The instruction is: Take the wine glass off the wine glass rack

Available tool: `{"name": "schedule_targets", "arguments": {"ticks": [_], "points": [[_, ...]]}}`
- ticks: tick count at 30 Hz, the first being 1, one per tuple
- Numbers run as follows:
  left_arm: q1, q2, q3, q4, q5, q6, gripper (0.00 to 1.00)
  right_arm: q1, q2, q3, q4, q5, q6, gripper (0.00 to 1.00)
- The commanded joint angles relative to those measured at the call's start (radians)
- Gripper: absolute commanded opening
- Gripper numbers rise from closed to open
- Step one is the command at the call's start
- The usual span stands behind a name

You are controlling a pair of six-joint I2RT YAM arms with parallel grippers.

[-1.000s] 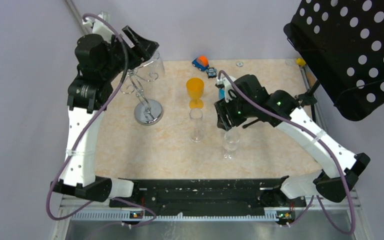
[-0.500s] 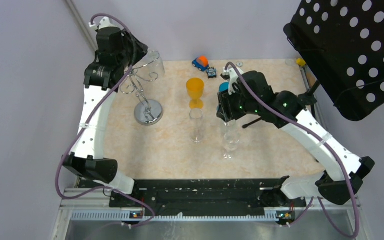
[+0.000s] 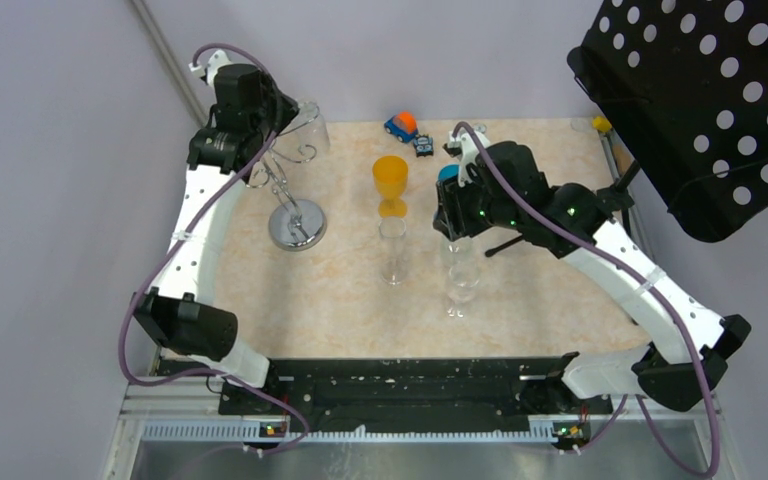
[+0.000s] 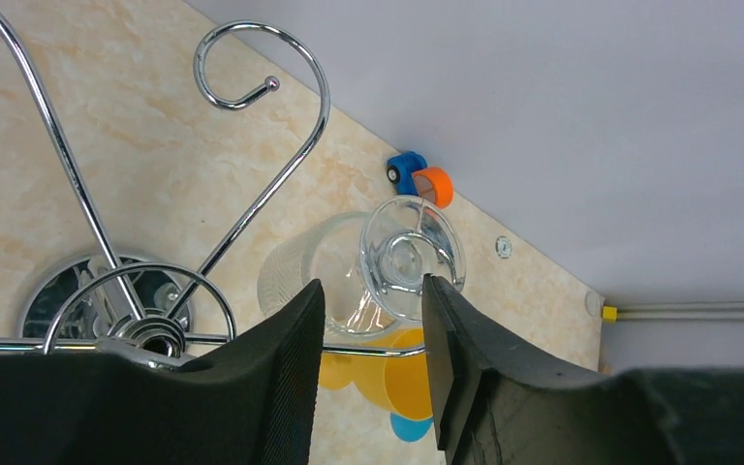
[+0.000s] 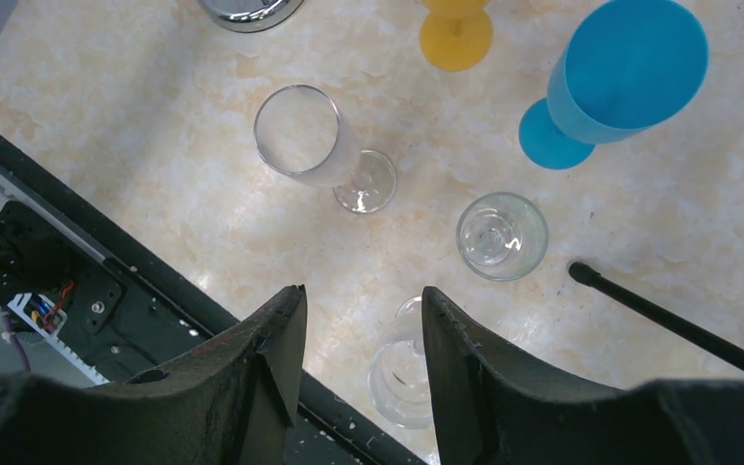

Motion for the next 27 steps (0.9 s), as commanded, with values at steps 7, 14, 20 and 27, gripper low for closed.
{"name": "schedule_targets", "arguments": {"ticks": [7, 14, 20, 27], "points": [[0.015, 0.021, -0.075, 0.18, 0.03, -0.084, 0.43, 0.007, -0.063, -0.038, 0.049, 0.031, 0.012, 0.48], [0.029, 0.013, -0.13, 0.215, 0.076, -0.122, 0.39, 0.007, -0.079, -0.051, 0.056, 0.034, 0.009, 0.48], [0.034, -0.012, -0.148, 0.225, 0.089, -0.12, 0.23, 0.007, -0.085, -0.06, 0.061, 0.029, 0.01, 0.48], [0.035, -0.04, -0.151, 0.222, 0.104, -0.111, 0.0, 0.007, -0.094, -0.071, 0.073, 0.024, 0.014, 0.48]]}}
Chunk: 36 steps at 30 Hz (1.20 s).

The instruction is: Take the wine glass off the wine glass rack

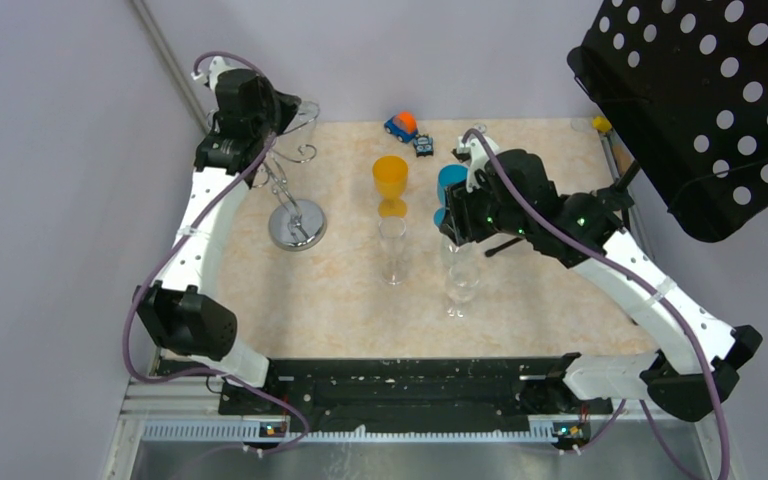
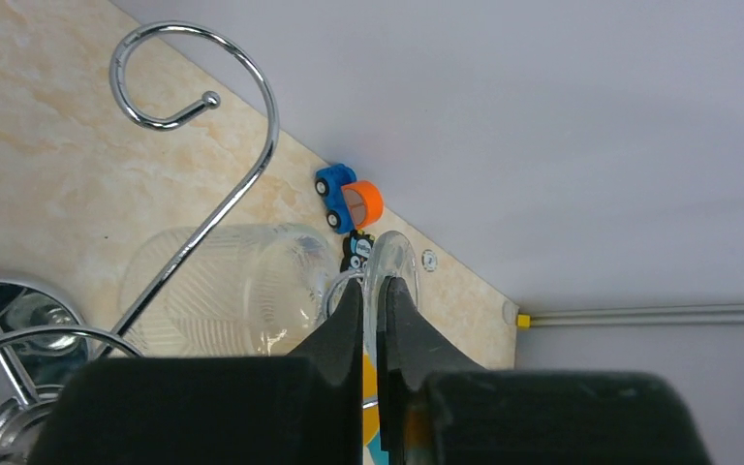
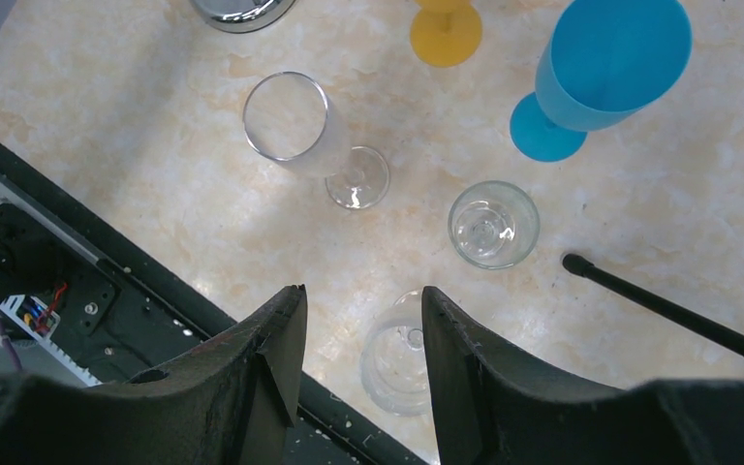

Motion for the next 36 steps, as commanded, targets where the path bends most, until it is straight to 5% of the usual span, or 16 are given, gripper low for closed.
{"name": "schedule_targets", "arguments": {"ticks": [1, 16, 29, 36], "points": [[0.004, -0.049, -0.015, -0.007, 0.012, 0.024, 0.0, 0.006, -0.033, -0.004, 0.049, 0.003, 0.009, 0.48], [0.065, -0.118, -0.221, 0.366, 0.308, -0.238, 0.0, 0.007, -0.051, -0.023, 0.062, -0.001, 0.016, 0.48], [0.092, -0.156, -0.284, 0.476, 0.418, -0.412, 0.0, 0.006, -0.052, -0.025, 0.074, -0.009, 0.013, 0.48], [0.097, -0.185, -0.268, 0.383, 0.418, -0.427, 0.0, 0.006, -0.052, -0.023, 0.075, -0.012, 0.015, 0.48]]}}
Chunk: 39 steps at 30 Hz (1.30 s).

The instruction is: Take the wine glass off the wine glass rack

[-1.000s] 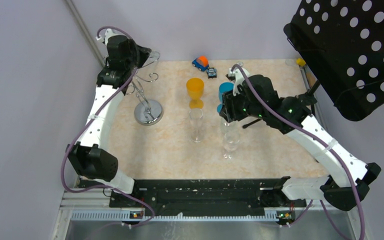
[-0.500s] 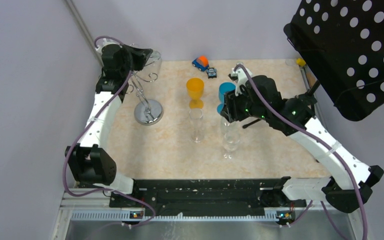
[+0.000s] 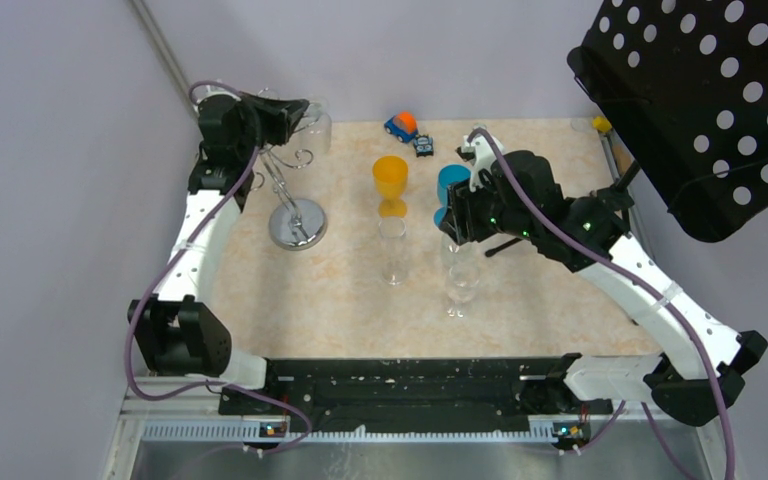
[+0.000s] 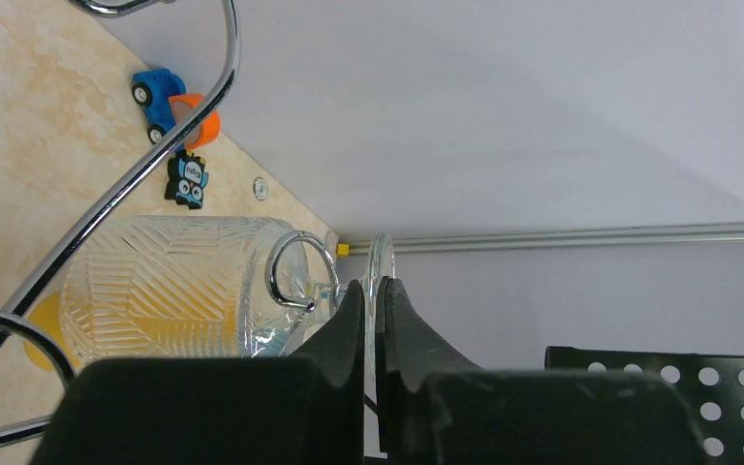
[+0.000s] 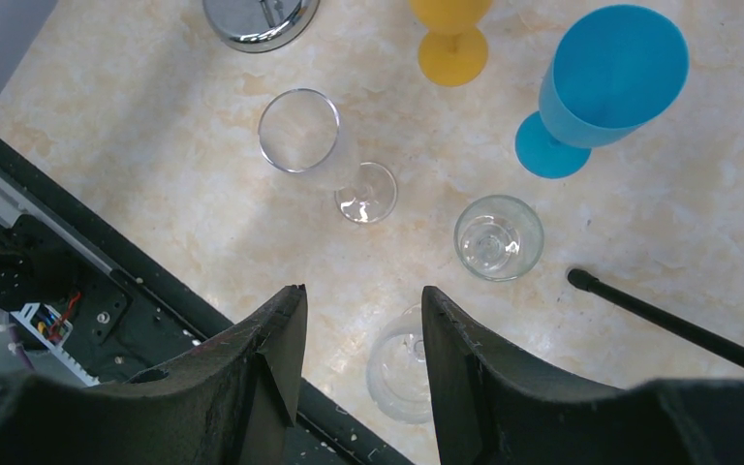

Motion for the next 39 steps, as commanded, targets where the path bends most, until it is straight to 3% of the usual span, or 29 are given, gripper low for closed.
{"name": "schedule_targets", "arguments": {"ticks": [1, 7, 14, 25, 39], "points": [[0.002, -0.08, 0.018, 0.019, 0.035, -0.052, 0.0, 0.006, -0.023, 0.0, 0.035, -0.006, 0.011, 0.48], [0.018, -0.093, 0.019, -0.049, 0.013, -0.028, 0.0, 0.006, -0.018, 0.004, 0.04, -0.013, 0.01, 0.48], [0.042, -0.113, -0.032, 0.008, 0.012, -0.045, 0.0, 0.007, -0.014, 0.002, 0.041, -0.022, 0.01, 0.49], [0.041, -0.132, 0.003, -0.031, -0.13, 0.035, 0.0, 0.006, -0.014, -0.005, 0.047, -0.017, 0.005, 0.49], [0.031, -0.143, -0.015, 0.098, -0.235, 0.061, 0.0, 0.006, -0.011, -0.007, 0.052, -0.013, -0.006, 0.49]]}}
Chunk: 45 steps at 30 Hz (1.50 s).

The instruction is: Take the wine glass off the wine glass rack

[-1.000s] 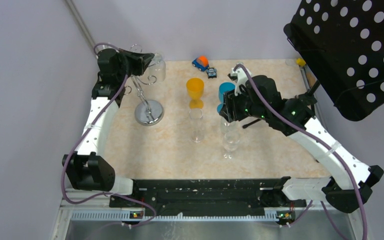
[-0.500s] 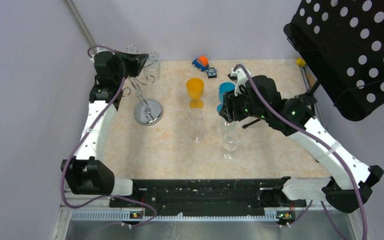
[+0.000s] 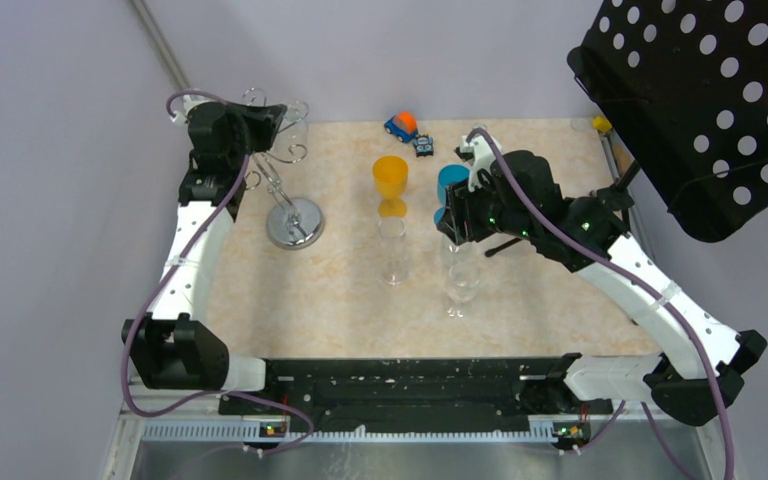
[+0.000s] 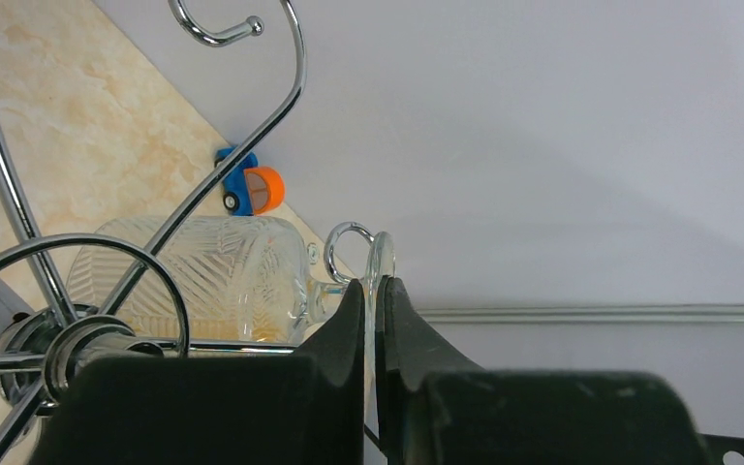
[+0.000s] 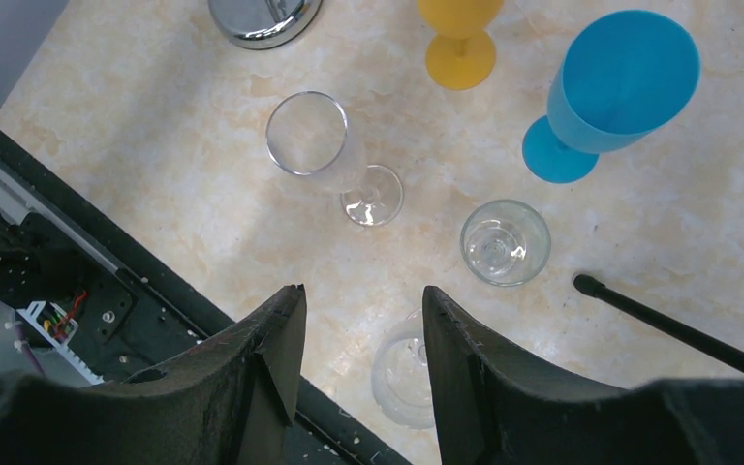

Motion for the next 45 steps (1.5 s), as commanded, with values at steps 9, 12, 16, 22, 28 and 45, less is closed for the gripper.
{"name": "schedule_targets", "arguments": {"ticks": [9, 12, 16, 22, 28, 45], "points": [[-0.068, -0.012, 0.176, 0.038, -0.229, 0.07, 0.0, 0.007, -0.013, -0.004, 0.046, 0.002, -0.007, 0.49], [-0.088, -0.002, 0.211, -0.004, -0.285, 0.096, 0.0, 0.007, -0.019, -0.01, 0.045, 0.008, -0.005, 0.49], [-0.104, 0.014, 0.255, -0.054, -0.343, 0.144, 0.0, 0.006, -0.027, -0.019, 0.049, 0.014, -0.004, 0.49], [-0.106, 0.017, 0.282, -0.103, -0.386, 0.173, 0.0, 0.006, -0.025, -0.02, 0.052, 0.019, -0.009, 0.5], [-0.107, 0.012, 0.234, -0.054, -0.331, 0.165, 0.0, 0.007, -0.016, -0.018, 0.058, 0.016, -0.009, 0.5], [-0.101, -0.036, 0.111, -0.037, -0.368, 0.028, 0.0, 0.007, 0.0, -0.01, 0.124, -0.074, 0.043, 0.5]]}}
